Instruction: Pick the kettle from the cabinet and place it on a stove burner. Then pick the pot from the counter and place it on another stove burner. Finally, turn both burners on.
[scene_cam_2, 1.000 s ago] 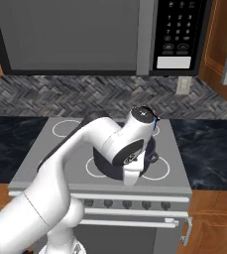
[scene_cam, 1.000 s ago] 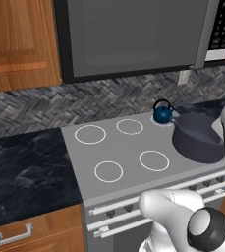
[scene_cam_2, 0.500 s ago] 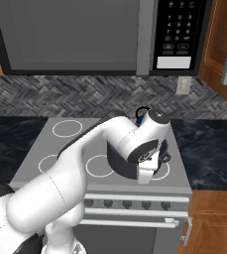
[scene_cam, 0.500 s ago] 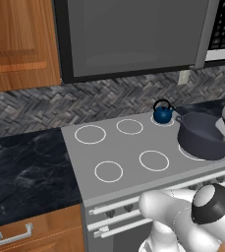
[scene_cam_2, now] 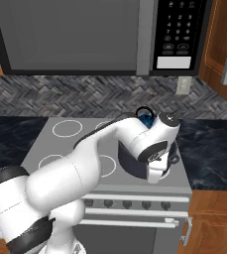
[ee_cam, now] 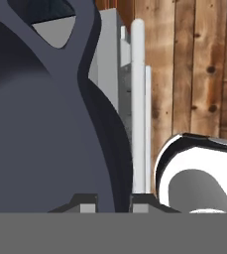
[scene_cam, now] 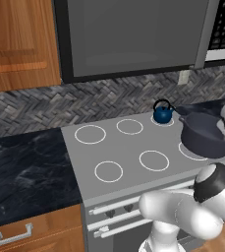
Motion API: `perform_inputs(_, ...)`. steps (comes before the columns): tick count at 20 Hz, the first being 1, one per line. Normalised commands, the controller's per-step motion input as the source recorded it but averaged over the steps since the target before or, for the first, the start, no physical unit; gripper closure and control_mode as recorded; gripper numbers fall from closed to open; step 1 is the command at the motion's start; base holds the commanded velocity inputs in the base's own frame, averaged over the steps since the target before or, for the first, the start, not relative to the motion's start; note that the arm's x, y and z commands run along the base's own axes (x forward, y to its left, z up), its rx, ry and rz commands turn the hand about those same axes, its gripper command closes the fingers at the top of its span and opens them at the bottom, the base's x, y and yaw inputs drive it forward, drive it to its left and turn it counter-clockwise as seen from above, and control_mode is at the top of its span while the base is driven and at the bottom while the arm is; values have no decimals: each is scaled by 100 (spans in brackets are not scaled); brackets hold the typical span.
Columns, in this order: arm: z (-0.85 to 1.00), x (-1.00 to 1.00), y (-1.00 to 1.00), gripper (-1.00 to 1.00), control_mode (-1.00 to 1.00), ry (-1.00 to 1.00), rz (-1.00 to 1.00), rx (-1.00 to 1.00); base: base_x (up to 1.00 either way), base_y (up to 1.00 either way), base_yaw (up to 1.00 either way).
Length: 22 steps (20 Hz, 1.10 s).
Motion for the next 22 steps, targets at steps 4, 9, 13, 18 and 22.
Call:
perform_inputs(4, -25, 29, -15, 100, -100, 2, -3, 0, 0, 0, 0)
perform_inputs(9, -29, 28, -18, 100, -100, 2, -2, 0, 0, 0, 0)
perform_inputs(13, -31, 26, -18, 100, -100, 1, -2, 0, 0, 0, 0)
perform_inputs(18, -25, 22, -10, 100, -100, 0, -1, 0, 0, 0, 0)
perform_inputs(22, -25, 23, -3, 100, -100, 0, 0, 0, 0, 0, 0)
